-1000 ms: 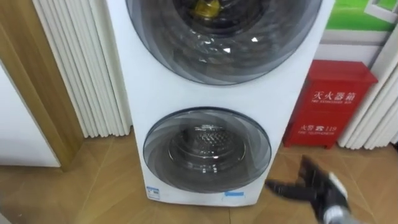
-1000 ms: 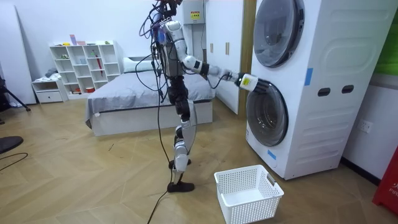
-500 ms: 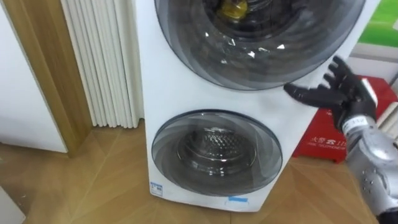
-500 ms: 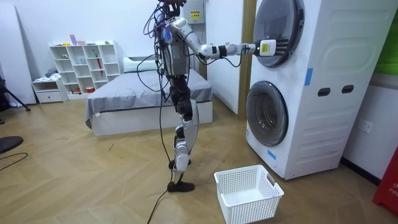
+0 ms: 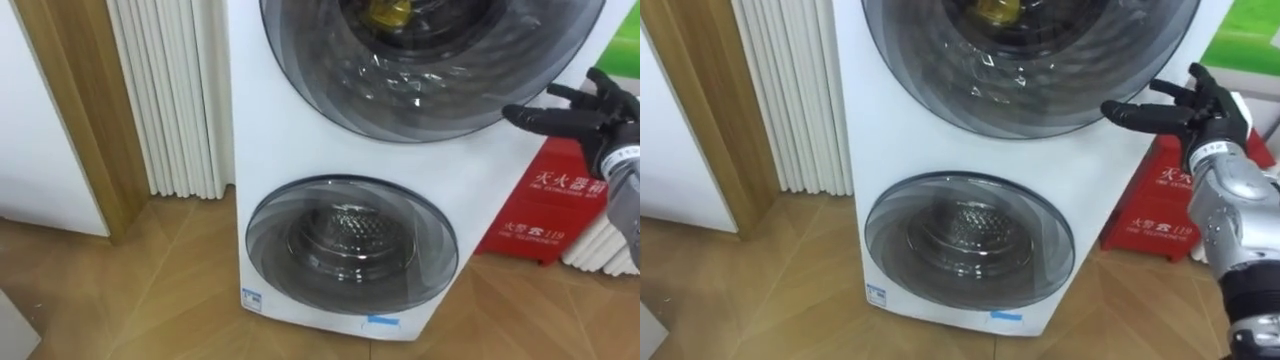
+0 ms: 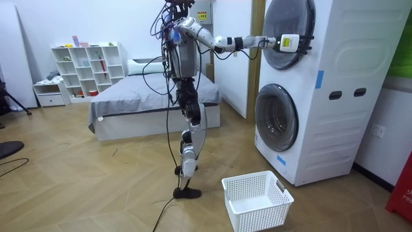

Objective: Pick clothes from washing machine

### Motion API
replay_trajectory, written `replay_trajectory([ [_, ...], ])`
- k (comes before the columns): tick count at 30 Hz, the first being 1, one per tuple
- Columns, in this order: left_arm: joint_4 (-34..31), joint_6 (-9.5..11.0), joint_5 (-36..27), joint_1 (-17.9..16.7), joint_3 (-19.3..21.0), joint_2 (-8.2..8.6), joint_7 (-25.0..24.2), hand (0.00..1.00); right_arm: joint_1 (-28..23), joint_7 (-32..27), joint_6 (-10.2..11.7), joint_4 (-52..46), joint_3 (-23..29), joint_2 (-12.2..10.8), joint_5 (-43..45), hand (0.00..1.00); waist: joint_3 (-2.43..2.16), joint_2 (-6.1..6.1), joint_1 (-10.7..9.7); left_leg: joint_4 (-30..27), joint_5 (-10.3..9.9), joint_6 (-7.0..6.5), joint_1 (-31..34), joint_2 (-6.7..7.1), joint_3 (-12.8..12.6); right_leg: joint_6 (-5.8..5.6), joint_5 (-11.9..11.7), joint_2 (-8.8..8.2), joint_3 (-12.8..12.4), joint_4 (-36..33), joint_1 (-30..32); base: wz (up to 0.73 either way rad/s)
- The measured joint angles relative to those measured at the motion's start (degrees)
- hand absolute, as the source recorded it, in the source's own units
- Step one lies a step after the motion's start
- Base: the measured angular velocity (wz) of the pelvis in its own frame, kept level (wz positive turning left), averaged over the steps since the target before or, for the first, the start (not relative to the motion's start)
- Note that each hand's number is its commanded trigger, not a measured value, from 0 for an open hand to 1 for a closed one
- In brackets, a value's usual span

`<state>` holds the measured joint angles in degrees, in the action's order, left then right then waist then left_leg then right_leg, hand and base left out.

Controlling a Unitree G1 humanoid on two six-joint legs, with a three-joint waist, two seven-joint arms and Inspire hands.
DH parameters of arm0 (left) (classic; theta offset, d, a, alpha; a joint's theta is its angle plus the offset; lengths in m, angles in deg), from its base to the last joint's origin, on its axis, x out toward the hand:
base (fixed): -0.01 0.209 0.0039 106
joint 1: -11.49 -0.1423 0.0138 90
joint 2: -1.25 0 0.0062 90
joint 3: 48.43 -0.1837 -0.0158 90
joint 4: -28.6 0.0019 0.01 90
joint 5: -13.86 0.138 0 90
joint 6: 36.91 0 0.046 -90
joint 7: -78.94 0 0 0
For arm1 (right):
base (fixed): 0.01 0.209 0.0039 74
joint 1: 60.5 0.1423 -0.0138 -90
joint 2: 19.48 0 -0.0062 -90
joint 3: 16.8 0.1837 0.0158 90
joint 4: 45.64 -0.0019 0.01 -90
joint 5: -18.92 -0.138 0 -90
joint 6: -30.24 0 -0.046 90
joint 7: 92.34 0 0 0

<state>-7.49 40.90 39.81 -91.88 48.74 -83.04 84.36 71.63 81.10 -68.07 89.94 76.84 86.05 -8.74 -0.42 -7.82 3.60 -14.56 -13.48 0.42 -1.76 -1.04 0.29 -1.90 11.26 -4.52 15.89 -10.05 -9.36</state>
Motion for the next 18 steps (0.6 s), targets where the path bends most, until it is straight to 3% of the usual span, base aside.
replay_trajectory([
  [9,0.0,0.0,-0.1,-0.6,0.9,-0.67,-0.1,0.0,0.1,1.6,-1.5,1.3,0.0,2.8,-1.5,0.0,0.26,-1.13,0.0,1.1,0.1,-0.02,-0.8,0.0,0.3,-0.02,0.0,-0.05,0.2,-0.6,-0.2,0.02],
  [13,-0.1,0.1,0.0,-0.7,1.9,-0.99,-0.6,0.0,0.3,2.3,-1.9,1.3,0.0,4.4,-2.5,0.0,0.21,-1.12,-0.3,1.3,0.1,-0.01,-0.4,-0.01,1.1,-0.02,0.0,-0.15,2.6,-1.0,0.3,0.06],
  [14,-0.1,0.1,0.0,-0.4,1.9,-1.11,-0.8,0.0,0.3,2.2,-2.0,1.4,0.0,4.8,-2.5,0.0,0.22,-1.0,-0.4,1.5,0.3,-0.04,-0.7,-0.16,2.0,-0.08,0.1,-0.19,3.2,-2.4,0.9,0.0],
  [15,-0.1,0.0,0.0,-0.2,1.6,-1.34,-1.0,0.0,0.3,2.2,-2.1,1.8,0.0,4.9,-2.5,0.0,0.33,-0.73,-0.5,2.1,0.9,-0.14,-1.5,-1.05,4.8,-0.39,0.9,-0.23,2.8,-6.1,3.1,-0.23],
  [16,-0.1,0.3,0.0,-0.2,1.8,-1.97,-1.1,0.0,0.4,2.5,-2.1,1.8,0.0,4.8,-2.1,0.0,0.27,-0.92,0.2,2.2,1.0,-0.02,-1.5,-1.69,8.6,0.35,2.0,1.59,-0.6,-3.7,5.5,-0.43],
  [17,0.0,0.6,0.1,-0.2,2.6,-2.26,-1.1,0.0,1.0,2.8,-2.1,1.6,0.0,4.7,-2.1,0.0,0.23,-1.29,0.4,2.2,0.9,0.11,-1.2,-1.82,9.8,1.2,1.1,2.68,-2.0,0.4,6.7,-0.27],
  [18,0.6,0.7,0.9,-0.5,4.4,-2.06,-1.1,0.0,1.6,2.8,-2.0,1.1,0.1,4.9,-2.4,0.0,0.21,-0.91,-0.6,2.4,0.7,1.52,-0.6,-2.38,10.1,3.09,-4.0,3.23,-0.1,1.2,6.6,0.09],
])
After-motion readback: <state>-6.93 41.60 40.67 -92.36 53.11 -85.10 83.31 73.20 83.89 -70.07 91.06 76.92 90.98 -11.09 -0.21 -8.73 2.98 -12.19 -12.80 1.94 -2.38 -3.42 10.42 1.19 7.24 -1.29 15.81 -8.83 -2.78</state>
